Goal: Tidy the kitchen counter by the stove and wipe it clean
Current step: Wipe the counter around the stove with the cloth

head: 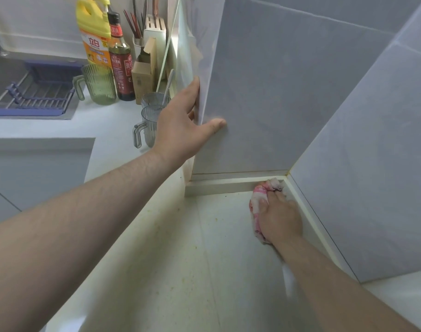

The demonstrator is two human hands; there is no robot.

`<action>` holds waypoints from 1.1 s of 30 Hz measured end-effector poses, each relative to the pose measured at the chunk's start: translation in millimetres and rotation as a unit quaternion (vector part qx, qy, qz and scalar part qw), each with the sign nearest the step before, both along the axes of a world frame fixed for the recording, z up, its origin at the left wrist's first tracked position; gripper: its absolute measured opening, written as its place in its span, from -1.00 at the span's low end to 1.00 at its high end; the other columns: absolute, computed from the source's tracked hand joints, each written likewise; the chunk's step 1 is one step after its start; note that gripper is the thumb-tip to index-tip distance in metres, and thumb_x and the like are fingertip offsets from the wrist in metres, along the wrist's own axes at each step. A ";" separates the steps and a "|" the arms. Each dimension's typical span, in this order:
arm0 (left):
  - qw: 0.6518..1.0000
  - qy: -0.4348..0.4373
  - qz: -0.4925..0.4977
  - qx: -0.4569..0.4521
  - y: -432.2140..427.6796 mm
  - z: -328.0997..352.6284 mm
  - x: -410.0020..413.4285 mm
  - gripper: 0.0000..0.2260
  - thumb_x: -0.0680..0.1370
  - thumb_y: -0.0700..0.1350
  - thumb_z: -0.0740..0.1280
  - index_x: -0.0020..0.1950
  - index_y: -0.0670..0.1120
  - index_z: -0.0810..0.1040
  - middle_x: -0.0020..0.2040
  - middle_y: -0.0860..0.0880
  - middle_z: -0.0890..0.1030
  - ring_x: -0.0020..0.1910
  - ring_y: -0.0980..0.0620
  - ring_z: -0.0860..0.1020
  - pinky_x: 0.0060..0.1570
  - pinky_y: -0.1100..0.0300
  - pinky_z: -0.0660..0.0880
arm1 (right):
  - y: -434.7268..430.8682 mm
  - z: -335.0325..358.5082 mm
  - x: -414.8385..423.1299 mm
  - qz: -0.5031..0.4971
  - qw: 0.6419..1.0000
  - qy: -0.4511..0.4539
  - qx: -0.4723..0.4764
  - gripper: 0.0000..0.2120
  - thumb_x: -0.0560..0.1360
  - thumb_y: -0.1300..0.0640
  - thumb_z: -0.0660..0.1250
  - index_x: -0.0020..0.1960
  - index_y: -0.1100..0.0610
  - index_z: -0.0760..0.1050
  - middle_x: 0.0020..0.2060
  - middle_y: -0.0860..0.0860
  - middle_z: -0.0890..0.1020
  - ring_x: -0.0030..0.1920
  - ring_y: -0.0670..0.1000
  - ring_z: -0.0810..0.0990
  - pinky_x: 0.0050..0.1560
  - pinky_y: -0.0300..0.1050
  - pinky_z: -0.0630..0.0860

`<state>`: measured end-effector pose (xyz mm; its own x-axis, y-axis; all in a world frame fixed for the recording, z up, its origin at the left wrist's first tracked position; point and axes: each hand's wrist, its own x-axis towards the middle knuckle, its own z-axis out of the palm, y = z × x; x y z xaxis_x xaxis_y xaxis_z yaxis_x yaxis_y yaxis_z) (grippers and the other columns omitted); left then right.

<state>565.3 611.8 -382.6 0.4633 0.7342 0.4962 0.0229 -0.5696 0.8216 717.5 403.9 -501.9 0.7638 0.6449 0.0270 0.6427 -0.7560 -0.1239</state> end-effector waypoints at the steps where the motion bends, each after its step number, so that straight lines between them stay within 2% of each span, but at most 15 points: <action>1: 1.000 0.007 0.003 0.005 -0.2 0.1 0.4 -0.21 0.36 0.15 0.47 0.53 0.00 0.27 0.36 0.13 0.48 0.32 0.17 0.46 0.27 0.11 0.50 | 0.7 -0.1 -0.6 0.005 1.000 0.006 -0.011 -0.49 0.64 -0.06 -0.11 0.50 0.11 0.26 0.45 0.10 0.37 0.18 0.19 0.44 0.23 0.02 0.38; 4: 1.000 0.022 0.009 0.015 0.2 -0.8 1.0 -0.22 0.36 0.20 0.44 0.52 0.02 0.28 0.36 0.13 0.48 0.31 0.15 0.47 0.25 0.09 0.51 | 5.7 -3.2 -6.9 0.041 0.999 0.008 -0.017 -0.28 0.50 -0.15 -0.30 0.48 0.12 0.28 0.45 0.11 0.37 0.29 0.19 0.41 0.29 0.04 0.35; 5: 0.999 0.028 0.012 0.018 0.5 -1.0 1.5 -0.22 0.35 0.21 0.43 0.52 0.03 0.28 0.36 0.13 0.48 0.32 0.15 0.47 0.25 0.09 0.50 | 8.0 -2.1 -11.6 0.050 0.998 0.012 -0.019 -0.27 0.49 -0.16 -0.31 0.47 0.12 0.29 0.45 0.11 0.36 0.32 0.19 0.39 0.31 0.05 0.35; 8: 0.999 0.041 0.016 0.021 1.8 -0.6 1.1 -0.23 0.35 0.23 0.42 0.51 0.05 0.28 0.35 0.12 0.48 0.32 0.14 0.46 0.26 0.07 0.49 | 16.1 2.4 -38.5 0.092 0.995 0.031 -0.009 -0.45 0.58 -0.05 -0.14 0.47 0.10 0.30 0.45 0.06 0.35 0.29 0.19 0.40 0.27 0.03 0.40; 12: 0.999 0.035 0.007 0.018 0.4 1.2 -1.0 -0.26 0.35 0.20 0.43 0.49 0.06 0.31 0.32 0.14 0.50 0.30 0.14 0.48 0.25 0.06 0.50 | 32.6 3.9 -82.6 0.189 0.982 0.012 0.005 -0.34 0.49 -0.10 -0.22 0.40 0.11 0.38 0.36 0.06 0.44 0.26 0.18 0.42 0.25 0.03 0.39; 16: 0.999 0.040 -0.011 0.005 2.5 5.3 -4.4 -0.28 0.34 0.15 0.44 0.47 0.06 0.35 0.30 0.15 0.52 0.26 0.19 0.50 0.25 0.10 0.50 | 32.4 -0.7 -90.0 0.190 0.982 -0.007 -0.003 -0.45 0.53 -0.11 -0.11 0.35 0.05 0.43 0.32 -0.01 0.47 0.29 0.16 0.41 0.19 0.08 0.41; 19: 0.998 0.047 -0.032 -0.021 6.3 5.6 -8.1 -0.19 0.35 0.11 0.48 0.54 -0.01 0.25 0.43 0.10 0.43 0.37 0.20 0.42 0.33 0.12 0.44 | 33.5 -5.8 -92.9 0.236 0.972 0.008 0.006 -0.51 0.56 -0.09 -0.05 0.37 -0.01 0.43 0.35 -0.04 0.45 0.38 0.12 0.35 0.25 0.09 0.40; 22: 0.998 0.044 -0.031 -0.033 5.1 6.2 -8.8 -0.19 0.38 0.03 0.51 0.55 -0.05 0.22 0.47 0.07 0.39 0.40 0.18 0.39 0.35 0.13 0.42 | 35.1 -6.0 -98.4 0.243 0.969 0.034 0.005 -0.56 0.59 -0.06 0.00 0.41 -0.07 0.40 0.41 -0.09 0.40 0.39 0.08 0.32 0.28 0.06 0.34; 25: 0.997 0.043 -0.031 -0.052 2.5 7.1 -8.9 -0.19 0.38 0.00 0.51 0.55 -0.05 0.23 0.47 0.07 0.39 0.39 0.18 0.40 0.36 0.14 0.41 | 20.2 -3.3 -109.6 0.239 0.970 0.042 0.006 -0.52 0.57 -0.08 -0.06 0.42 -0.10 0.39 0.41 -0.12 0.40 0.35 0.07 0.35 0.28 0.05 0.34; 29: 0.995 0.063 -0.036 -0.070 -1.5 17.4 -15.3 -0.20 0.38 -0.02 0.51 0.55 -0.04 0.24 0.45 0.09 0.40 0.38 0.18 0.41 0.36 0.17 0.40 | -12.7 2.2 -133.7 0.241 0.968 0.064 -0.024 -0.35 0.48 -0.16 -0.21 0.46 -0.08 0.32 0.45 -0.08 0.35 0.36 0.13 0.33 0.27 0.09 0.35; 33: 0.982 0.160 -0.061 -0.080 -19.5 31.1 -49.5 -0.38 0.49 0.04 0.44 0.50 -0.02 0.33 0.44 0.05 0.42 0.34 0.09 0.47 0.27 0.23 0.40 | -46.6 3.1 -154.1 0.227 0.970 0.073 -0.043 -0.39 0.50 -0.17 -0.18 0.48 -0.08 0.28 0.47 -0.05 0.32 0.37 0.16 0.34 0.27 0.11 0.36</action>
